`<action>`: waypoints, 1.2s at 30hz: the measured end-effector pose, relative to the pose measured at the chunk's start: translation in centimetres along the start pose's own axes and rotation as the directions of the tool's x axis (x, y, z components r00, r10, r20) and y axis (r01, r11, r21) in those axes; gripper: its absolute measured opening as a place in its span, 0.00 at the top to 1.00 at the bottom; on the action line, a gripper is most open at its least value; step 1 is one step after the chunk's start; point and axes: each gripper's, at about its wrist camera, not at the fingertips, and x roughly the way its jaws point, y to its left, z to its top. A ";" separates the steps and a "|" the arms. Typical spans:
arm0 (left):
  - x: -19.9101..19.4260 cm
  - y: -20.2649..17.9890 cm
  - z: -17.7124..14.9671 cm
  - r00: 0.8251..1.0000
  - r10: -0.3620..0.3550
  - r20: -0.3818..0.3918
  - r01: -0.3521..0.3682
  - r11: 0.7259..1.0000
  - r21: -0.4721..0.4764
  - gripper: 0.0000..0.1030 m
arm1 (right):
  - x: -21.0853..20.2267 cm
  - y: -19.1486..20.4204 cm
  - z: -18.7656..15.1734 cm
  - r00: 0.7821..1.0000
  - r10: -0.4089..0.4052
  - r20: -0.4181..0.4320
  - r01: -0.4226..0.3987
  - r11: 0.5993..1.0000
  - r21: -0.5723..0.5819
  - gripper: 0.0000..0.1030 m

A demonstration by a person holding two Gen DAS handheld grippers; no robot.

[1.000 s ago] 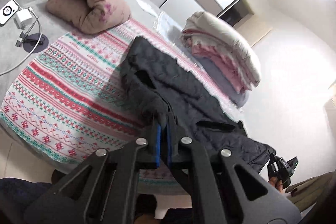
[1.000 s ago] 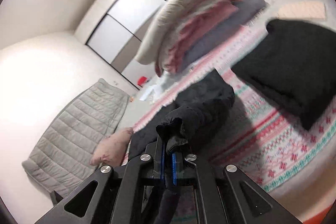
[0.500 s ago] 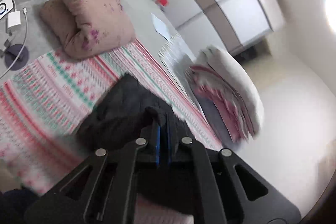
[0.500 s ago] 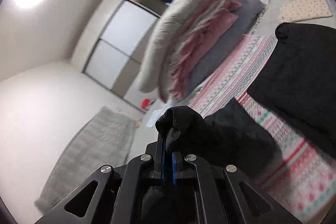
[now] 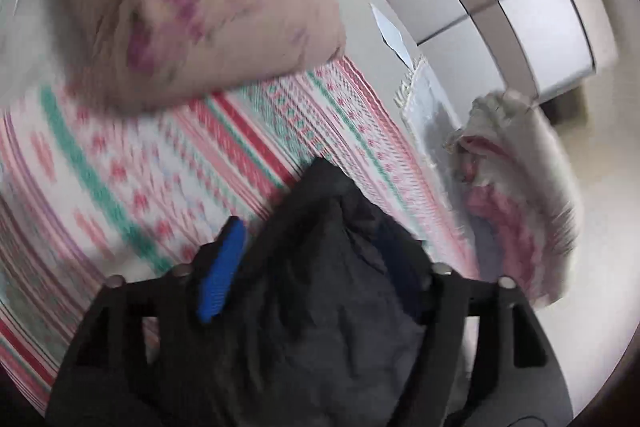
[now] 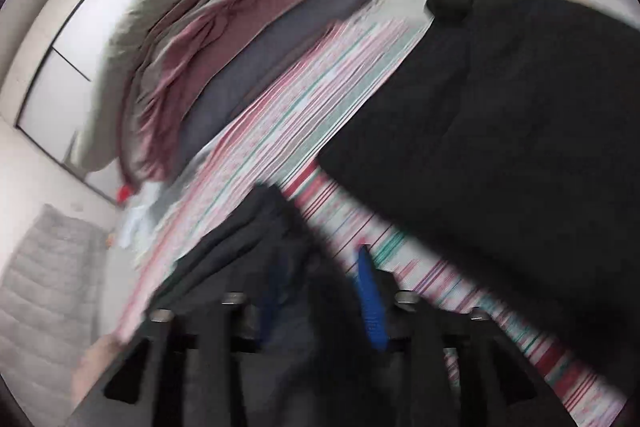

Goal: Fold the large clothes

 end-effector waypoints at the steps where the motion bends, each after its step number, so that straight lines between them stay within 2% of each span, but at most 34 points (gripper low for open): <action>1: 0.7 -0.4 0.0 1.000 0.012 -0.023 -0.011 0.999 0.040 0.30 | 0.3 0.3 0.1 1.000 0.020 -0.010 -0.020 0.999 -0.030 0.54; 3: 2.2 -0.7 -0.4 0.997 0.017 -0.077 -0.012 0.998 0.069 0.30 | 1.7 1.8 0.2 0.997 0.060 -0.043 -0.064 0.992 -0.105 0.52; 6: 4.9 -0.6 -0.6 0.991 0.053 -0.123 -0.044 0.997 0.071 0.33 | 3.6 4.5 -0.5 0.996 0.056 -0.068 -0.070 0.971 -0.229 0.52; 7: 5.4 -0.9 -0.6 0.991 0.059 -0.122 -0.049 0.995 0.083 0.41 | 4.5 5.1 -0.6 0.996 0.052 -0.070 -0.069 0.964 -0.256 0.52; 8: 6.2 -1.5 -0.7 0.990 0.081 -0.117 -0.066 0.990 0.128 0.67 | 5.2 5.8 -0.9 0.996 0.047 -0.077 -0.067 0.955 -0.287 0.54; 9: 6.5 -2.0 -0.8 0.988 0.097 -0.117 -0.078 0.984 0.160 0.91 | 5.9 6.3 -1.3 0.996 0.030 -0.081 -0.054 0.945 -0.324 0.66; 10: 7.1 -2.7 -1.0 0.986 0.126 -0.111 -0.101 0.973 0.208 0.92 | 6.5 7.0 -1.7 0.997 -0.005 -0.077 -0.023 0.933 -0.360 0.76; 11: 7.1 -3.1 -1.0 0.986 0.140 -0.089 -0.117 0.967 0.224 0.93 | 7.0 7.4 -1.9 0.997 -0.024 -0.069 -0.004 0.924 -0.382 0.91; 13: 7.0 -4.2 -0.7 0.989 0.145 -0.037 -0.131 0.959 0.252 0.94 | 7.4 8.1 -1.6 0.999 -0.005 -0.038 -0.010 0.922 -0.388 0.93; 15: 6.7 -5.0 0.1 0.993 0.118 0.011 -0.117 0.959 0.258 0.95 | 7.6 8.9 -0.9 1.000 0.000 0.001 0.001 0.922 -0.388 0.95; 18: 7.4 -6.9 1.2 0.995 0.075 0.063 -0.089 0.960 0.264 0.95 | 8.1 10.6 -0.2 0.998 -0.019 0.065 0.043 0.919 -0.391 0.95; 21: 9.4 -8.1 1.4 0.990 0.105 0.095 -0.129 0.946 0.298 0.95 | 9.5 11.1 0.0 0.991 -0.075 0.111 0.112 0.919 -0.378 0.96; 23: 11.5 -8.0 1.2 0.987 0.127 0.099 -0.151 0.948 0.280 0.95 | 11.2 11.4 -0.2 0.985 -0.128 0.115 0.163 0.909 -0.383 0.95; 26: 14.3 -6.8 -0.1 0.988 0.126 0.091 -0.144 0.963 0.229 0.94 | 13.7 11.2 -0.8 0.977 -0.192 0.094 0.213 0.897 -0.387 0.95; 30: 14.3 -7.5 -0.7 0.981 0.156 0.112 -0.180 0.950 0.257 0.91 | 14.8 9.8 -0.9 0.976 -0.211 0.059 0.218 0.914 -0.344 0.88; 34: 13.0 -5.9 0.5 0.993 0.103 0.052 -0.110 0.981 0.161 0.90 | 14.5 9.5 -0.8 0.978 -0.203 0.041 0.205 0.921 -0.330 0.79; 35: 12.4 -5.7 0.7 0.994 0.101 0.042 -0.106 0.984 0.143 0.86 | 14.0 9.4 -0.6 0.983 -0.181 0.030 0.181 0.931 -0.317 0.79; 36: 11.7 -5.7 0.9 0.994 0.099 0.037 -0.103 0.987 0.127 0.74 | 12.8 9.3 -0.2 0.991 -0.134 0.018 0.133 0.949 -0.286 0.79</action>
